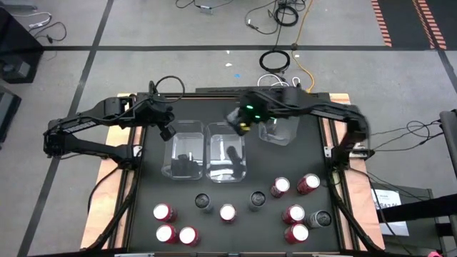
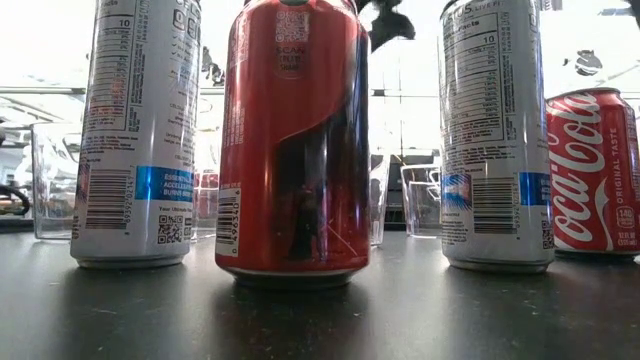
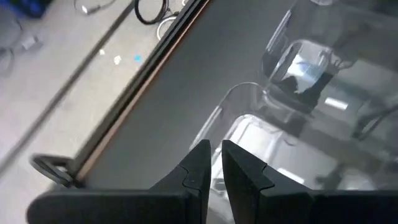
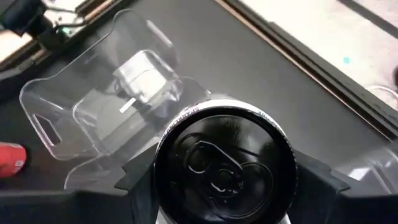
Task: Sort soda cans
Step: Put the top right white soda can into the middle transparent bin
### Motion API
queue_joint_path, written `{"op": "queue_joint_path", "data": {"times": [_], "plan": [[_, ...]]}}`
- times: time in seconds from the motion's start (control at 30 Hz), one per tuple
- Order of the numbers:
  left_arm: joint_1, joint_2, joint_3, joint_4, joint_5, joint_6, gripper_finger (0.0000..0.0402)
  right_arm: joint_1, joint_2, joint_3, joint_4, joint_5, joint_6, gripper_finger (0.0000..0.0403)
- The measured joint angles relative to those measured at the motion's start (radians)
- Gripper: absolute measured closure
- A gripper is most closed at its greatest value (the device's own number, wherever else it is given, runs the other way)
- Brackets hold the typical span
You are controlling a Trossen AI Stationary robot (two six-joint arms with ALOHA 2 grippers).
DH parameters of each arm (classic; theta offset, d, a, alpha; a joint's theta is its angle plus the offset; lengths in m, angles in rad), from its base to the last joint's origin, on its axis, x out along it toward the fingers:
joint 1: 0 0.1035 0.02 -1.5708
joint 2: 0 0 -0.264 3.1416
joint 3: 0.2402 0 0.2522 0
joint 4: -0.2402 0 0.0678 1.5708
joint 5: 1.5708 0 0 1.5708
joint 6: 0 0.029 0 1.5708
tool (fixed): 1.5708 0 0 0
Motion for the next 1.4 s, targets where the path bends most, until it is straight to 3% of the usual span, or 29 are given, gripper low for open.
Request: {"op": "queue_joint_path", "data": {"times": [0.17,0.33,0.83,1.23,1.4], "plan": [[0.0,0.0,0.0,-0.001,-0.007,0.047,0.0349,-0.023,0.204,0.199,-0.092,-0.053,-0.082,0.0158],[-0.001,-0.018,-0.005,0.012,0.026,0.055,0.0349,-0.027,0.335,0.312,-0.15,-0.093,-0.112,0.0158],[-0.001,-0.368,-0.353,0.318,0.14,0.124,0.0349,-0.032,0.432,0.315,-0.048,-0.139,-0.079,0.0158],[-0.001,-0.393,-0.369,0.32,0.145,0.127,0.0349,-0.039,0.493,0.314,-0.045,-0.147,-0.014,0.0157],[-0.001,-0.393,-0.369,0.319,0.145,0.157,0.0349,-0.04,0.513,0.314,-0.041,-0.146,-0.003,0.0139]]}}
